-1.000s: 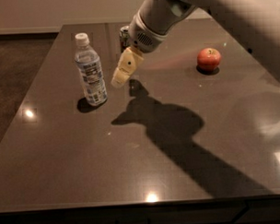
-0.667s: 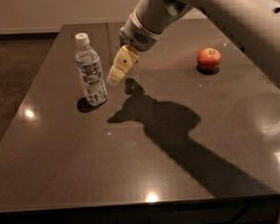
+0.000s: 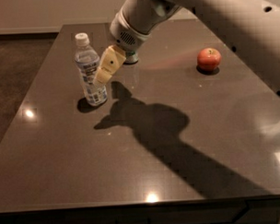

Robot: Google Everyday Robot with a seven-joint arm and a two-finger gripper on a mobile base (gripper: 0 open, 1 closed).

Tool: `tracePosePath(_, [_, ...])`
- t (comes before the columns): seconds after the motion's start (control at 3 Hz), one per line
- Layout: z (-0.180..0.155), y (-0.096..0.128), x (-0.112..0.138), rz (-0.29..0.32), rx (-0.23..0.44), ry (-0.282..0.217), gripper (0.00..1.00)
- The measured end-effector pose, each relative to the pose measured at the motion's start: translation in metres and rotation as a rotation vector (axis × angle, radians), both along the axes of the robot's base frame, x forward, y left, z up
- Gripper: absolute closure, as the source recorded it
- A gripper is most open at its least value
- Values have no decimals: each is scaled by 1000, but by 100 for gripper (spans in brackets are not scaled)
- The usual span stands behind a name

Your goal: Knock blue plastic bottle over

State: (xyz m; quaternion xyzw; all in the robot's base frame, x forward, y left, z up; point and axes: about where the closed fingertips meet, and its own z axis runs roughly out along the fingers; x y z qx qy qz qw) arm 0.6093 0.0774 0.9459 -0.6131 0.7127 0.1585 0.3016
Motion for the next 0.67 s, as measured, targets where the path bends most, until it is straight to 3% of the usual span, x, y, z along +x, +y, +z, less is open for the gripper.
tracePosePath(0.67, [-6, 28, -5, 55, -1, 4, 2])
